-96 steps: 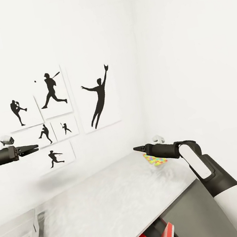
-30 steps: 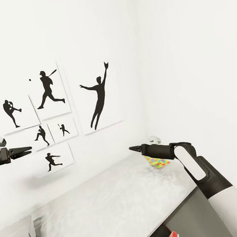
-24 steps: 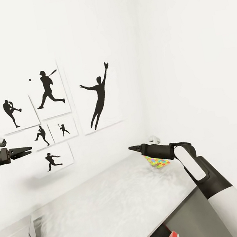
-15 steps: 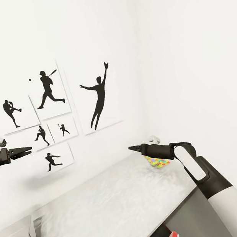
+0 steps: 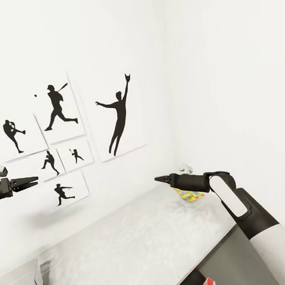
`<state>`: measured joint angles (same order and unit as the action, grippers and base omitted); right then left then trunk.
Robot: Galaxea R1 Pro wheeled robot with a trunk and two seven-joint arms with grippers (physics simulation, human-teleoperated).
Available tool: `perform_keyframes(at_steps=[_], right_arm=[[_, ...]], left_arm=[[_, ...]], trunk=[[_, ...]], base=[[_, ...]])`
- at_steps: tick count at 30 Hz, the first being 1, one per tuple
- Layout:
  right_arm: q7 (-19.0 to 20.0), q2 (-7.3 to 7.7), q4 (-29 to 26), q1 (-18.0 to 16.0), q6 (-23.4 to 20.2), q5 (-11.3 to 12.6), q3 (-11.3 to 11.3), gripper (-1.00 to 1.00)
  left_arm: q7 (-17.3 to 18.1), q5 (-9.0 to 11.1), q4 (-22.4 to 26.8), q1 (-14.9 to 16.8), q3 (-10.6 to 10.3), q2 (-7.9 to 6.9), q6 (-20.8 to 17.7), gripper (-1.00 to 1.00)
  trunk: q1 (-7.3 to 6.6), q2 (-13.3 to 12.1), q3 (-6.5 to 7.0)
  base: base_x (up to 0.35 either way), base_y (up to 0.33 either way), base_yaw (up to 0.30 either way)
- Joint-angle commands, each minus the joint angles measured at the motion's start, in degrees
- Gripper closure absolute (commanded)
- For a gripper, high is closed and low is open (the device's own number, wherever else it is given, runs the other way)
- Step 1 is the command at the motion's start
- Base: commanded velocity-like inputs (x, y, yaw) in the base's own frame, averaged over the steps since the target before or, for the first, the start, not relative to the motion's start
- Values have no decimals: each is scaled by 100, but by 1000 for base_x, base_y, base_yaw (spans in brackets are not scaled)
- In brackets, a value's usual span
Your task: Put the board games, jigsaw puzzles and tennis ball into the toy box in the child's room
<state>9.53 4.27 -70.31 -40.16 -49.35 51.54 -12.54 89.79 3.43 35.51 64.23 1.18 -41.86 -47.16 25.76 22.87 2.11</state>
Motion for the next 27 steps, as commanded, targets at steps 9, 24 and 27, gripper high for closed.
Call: perform_keyframes(at_steps=[9, 24, 27], right_arm=[[41, 5, 563, -60, -22, -39, 2, -100], [45, 67, 1017, -411, -39, -43, 4, -100], [49, 76, 1046, -437, -41, -46, 0, -100]], left_arm=[[21, 0, -1, 2, -7, 2, -57, -100], [17, -2, -1, 2, -6, 25, -71, -100], [21, -2, -1, 2, -4, 28, -73, -100]], trunk=[[2, 5, -80], [2, 5, -220], [2, 5, -248]], base=[[0, 0, 0], [0, 0, 0], [0, 0, 0]])
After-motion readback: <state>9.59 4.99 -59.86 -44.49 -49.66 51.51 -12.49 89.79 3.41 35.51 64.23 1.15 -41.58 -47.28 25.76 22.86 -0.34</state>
